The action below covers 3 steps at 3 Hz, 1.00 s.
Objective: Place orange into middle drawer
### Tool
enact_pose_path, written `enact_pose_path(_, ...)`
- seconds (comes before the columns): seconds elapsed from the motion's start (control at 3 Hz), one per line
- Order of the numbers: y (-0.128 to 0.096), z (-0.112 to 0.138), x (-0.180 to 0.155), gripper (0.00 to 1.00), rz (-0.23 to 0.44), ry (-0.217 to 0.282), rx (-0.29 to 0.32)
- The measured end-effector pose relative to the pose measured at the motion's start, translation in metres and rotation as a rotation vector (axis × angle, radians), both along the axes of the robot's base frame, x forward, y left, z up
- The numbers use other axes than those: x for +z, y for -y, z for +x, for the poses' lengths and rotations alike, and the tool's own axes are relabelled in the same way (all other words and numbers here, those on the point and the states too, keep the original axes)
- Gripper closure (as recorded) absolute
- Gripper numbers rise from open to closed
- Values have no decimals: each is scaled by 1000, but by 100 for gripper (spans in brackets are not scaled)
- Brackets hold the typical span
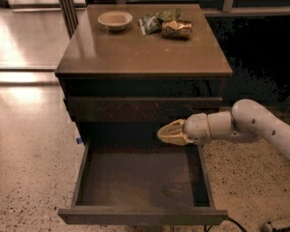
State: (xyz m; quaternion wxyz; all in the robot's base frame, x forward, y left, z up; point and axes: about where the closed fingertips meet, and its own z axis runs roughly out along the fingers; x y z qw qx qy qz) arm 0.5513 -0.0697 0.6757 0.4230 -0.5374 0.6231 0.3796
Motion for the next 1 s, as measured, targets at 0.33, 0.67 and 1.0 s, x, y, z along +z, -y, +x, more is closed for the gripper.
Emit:
enact_pose_path(0.33,0,0,0,50,0,0,0)
enact_pose_path(0.67,0,0,0,27,0,0,0)
enact_pose_path(1.0,0,0,0,4,0,0,0)
